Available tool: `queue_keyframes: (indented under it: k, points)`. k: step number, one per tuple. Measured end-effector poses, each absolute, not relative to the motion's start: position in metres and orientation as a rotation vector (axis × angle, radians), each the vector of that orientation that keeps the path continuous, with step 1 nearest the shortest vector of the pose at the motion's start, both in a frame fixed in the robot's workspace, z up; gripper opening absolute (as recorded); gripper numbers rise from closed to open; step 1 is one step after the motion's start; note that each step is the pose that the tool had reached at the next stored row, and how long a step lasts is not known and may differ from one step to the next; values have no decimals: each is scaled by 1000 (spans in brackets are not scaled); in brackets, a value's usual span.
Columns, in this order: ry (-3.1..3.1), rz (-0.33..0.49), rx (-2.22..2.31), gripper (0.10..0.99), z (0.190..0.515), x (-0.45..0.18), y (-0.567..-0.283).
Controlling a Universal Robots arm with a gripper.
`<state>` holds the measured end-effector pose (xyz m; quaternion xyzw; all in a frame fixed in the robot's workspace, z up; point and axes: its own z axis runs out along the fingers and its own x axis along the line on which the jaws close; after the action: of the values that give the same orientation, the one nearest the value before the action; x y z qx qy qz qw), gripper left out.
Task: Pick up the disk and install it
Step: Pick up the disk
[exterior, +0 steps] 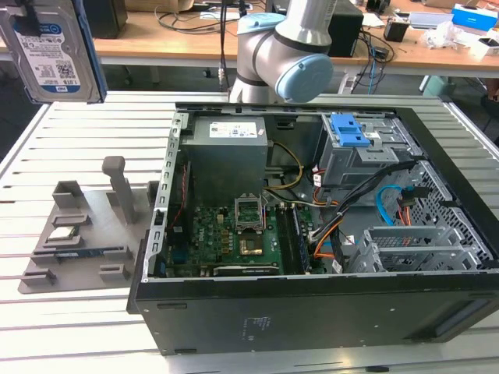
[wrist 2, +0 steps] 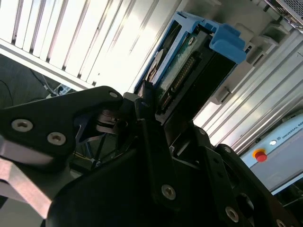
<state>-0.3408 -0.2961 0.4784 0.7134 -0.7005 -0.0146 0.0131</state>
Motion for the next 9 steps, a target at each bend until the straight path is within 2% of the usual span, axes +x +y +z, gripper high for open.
queue_keyframes:
  k: [9]
  points:
    - [-2182, -47, 2222, 365, 495, -340, -292]
